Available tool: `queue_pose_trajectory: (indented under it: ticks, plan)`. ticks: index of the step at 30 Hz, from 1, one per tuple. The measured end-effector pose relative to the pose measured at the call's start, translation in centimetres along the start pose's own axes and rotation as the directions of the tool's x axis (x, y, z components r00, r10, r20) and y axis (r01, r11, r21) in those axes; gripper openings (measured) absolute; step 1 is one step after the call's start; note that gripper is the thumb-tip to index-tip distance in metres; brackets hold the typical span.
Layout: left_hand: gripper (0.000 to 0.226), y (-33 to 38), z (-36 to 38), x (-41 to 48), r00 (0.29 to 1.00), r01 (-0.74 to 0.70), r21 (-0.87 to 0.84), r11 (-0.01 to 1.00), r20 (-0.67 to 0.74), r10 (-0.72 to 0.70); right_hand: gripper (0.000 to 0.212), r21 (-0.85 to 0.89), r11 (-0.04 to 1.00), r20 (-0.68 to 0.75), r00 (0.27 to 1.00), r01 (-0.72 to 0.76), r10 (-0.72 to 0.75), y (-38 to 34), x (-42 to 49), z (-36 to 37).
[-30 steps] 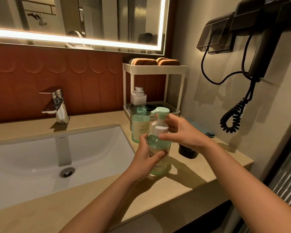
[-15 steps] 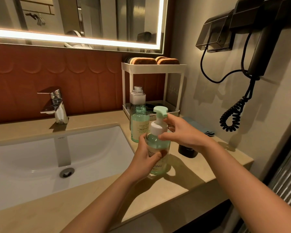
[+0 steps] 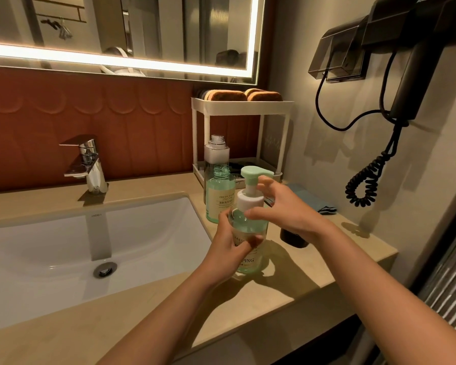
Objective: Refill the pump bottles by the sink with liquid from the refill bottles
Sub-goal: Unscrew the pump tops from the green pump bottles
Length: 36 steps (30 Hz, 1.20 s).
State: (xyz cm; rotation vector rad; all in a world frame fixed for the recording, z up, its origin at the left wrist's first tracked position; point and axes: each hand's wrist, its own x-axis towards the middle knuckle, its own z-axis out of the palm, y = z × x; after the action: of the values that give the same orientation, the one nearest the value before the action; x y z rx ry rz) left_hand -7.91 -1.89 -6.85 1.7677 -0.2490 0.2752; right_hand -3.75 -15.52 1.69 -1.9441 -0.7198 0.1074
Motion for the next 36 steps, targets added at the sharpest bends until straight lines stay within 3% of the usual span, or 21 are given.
queue_pose_trajectory:
  ticks: [2,6,8,10,12,15,18,20,26,32,36]
  plan:
    - [0.068,-0.1,0.0,0.0,1.0,0.004,-0.002,1.0,-0.002,-0.004,0.079,-0.096,0.995,-0.107,0.994,-0.032,0.022,0.5,0.2,0.7]
    - [0.062,0.0,0.1,0.0,1.0,-0.009,0.007,1.0,-0.007,0.009,0.064,-0.213,0.976,-0.334,0.942,-0.04,-0.034,0.8,0.4,2.5]
    - [0.063,0.0,0.0,0.0,1.0,-0.004,0.001,1.0,-0.007,0.004,0.051,-0.19,0.982,-0.281,0.957,0.022,-0.075,0.7,0.4,2.1]
    - [0.065,0.0,0.0,0.0,1.0,-0.008,0.004,1.0,-0.008,0.008,0.04,-0.075,0.995,-0.12,0.99,0.068,-0.077,0.4,0.1,1.1]
    - [0.069,0.0,0.0,0.0,1.0,-0.011,0.005,1.0,-0.009,0.011,0.049,-0.016,0.997,-0.018,0.997,0.073,-0.073,0.4,-0.2,0.5]
    - [0.07,-0.1,0.1,0.0,1.0,-0.004,-0.013,1.0,-0.006,0.004,0.07,-0.153,0.988,-0.115,0.993,0.023,-0.041,0.7,-0.1,1.1]
    - [0.064,-0.2,0.2,0.0,1.0,-0.01,-0.015,1.0,-0.009,0.01,0.065,-0.252,0.967,-0.286,0.957,-0.031,-0.044,1.0,0.2,2.5]
    - [0.062,-0.2,0.2,0.0,1.0,-0.011,-0.011,1.0,-0.014,0.01,0.058,-0.248,0.969,-0.328,0.942,-0.013,-0.071,1.0,0.4,2.8]
    - [0.067,-0.1,0.1,0.0,1.0,-0.006,0.017,1.0,-0.021,0.006,0.04,-0.164,0.98,-0.189,0.971,0.113,-0.143,0.4,-0.1,1.3]
    - [0.074,0.2,0.2,-0.1,1.0,0.006,0.001,1.0,-0.016,-0.006,0.032,0.071,0.985,-0.206,0.968,0.159,-0.141,-0.2,0.2,-0.1]
    - [0.076,0.2,0.2,-0.1,1.0,0.001,0.002,1.0,-0.014,-0.001,0.029,0.103,0.979,-0.205,0.967,0.177,-0.153,-0.4,0.1,-0.5]
